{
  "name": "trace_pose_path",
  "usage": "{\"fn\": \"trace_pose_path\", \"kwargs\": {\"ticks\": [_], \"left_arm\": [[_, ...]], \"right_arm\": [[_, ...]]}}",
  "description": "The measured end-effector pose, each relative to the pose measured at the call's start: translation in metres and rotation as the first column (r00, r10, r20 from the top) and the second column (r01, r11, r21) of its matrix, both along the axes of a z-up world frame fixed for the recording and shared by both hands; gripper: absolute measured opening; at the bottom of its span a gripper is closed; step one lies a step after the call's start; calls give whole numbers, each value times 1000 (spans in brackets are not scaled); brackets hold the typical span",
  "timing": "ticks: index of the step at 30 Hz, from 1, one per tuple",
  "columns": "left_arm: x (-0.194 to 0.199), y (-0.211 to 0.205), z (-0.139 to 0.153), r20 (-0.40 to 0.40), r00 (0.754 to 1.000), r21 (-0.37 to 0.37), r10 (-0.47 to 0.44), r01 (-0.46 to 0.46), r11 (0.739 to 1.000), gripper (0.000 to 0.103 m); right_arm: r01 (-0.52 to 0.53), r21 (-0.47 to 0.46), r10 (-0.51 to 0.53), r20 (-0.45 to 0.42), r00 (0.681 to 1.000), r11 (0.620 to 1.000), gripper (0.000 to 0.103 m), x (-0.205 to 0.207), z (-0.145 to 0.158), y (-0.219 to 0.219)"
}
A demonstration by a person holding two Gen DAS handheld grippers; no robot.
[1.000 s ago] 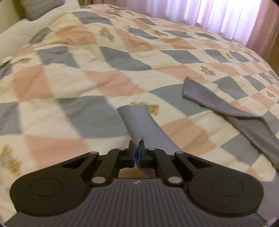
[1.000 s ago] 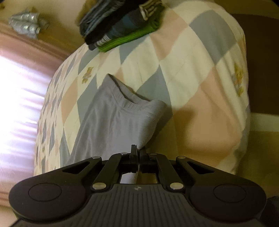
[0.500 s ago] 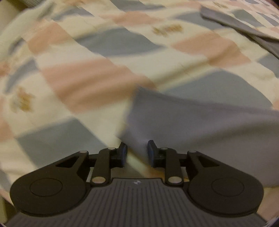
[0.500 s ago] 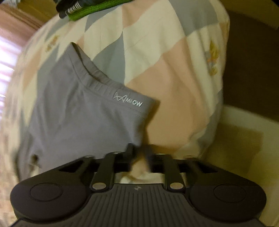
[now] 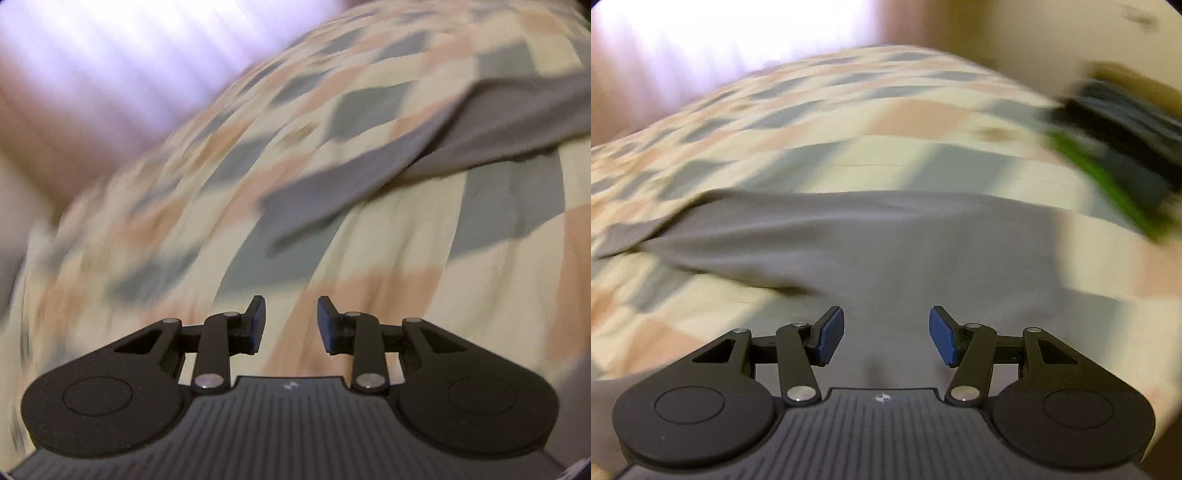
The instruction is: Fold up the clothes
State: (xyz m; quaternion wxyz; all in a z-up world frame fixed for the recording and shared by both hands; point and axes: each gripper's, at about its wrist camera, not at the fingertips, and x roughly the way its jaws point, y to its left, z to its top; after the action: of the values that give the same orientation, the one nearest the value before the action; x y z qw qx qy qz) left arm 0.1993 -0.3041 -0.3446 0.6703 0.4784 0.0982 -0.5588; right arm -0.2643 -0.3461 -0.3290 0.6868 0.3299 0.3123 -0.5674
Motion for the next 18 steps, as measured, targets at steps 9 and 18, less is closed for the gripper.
{"fn": "trace_pose_path", "kwargs": {"ticks": [9,18], "left_arm": [[-15,-91,-79,403,874,113,-271,246,963,43],[10,-162,-26,341,888,85,-308,297,951,1]], "right_arm": [[-255,53,255,2,967,966,48,94,-40,-42],[-182,99,175,78,982,978,51,61,-34,-90]]}}
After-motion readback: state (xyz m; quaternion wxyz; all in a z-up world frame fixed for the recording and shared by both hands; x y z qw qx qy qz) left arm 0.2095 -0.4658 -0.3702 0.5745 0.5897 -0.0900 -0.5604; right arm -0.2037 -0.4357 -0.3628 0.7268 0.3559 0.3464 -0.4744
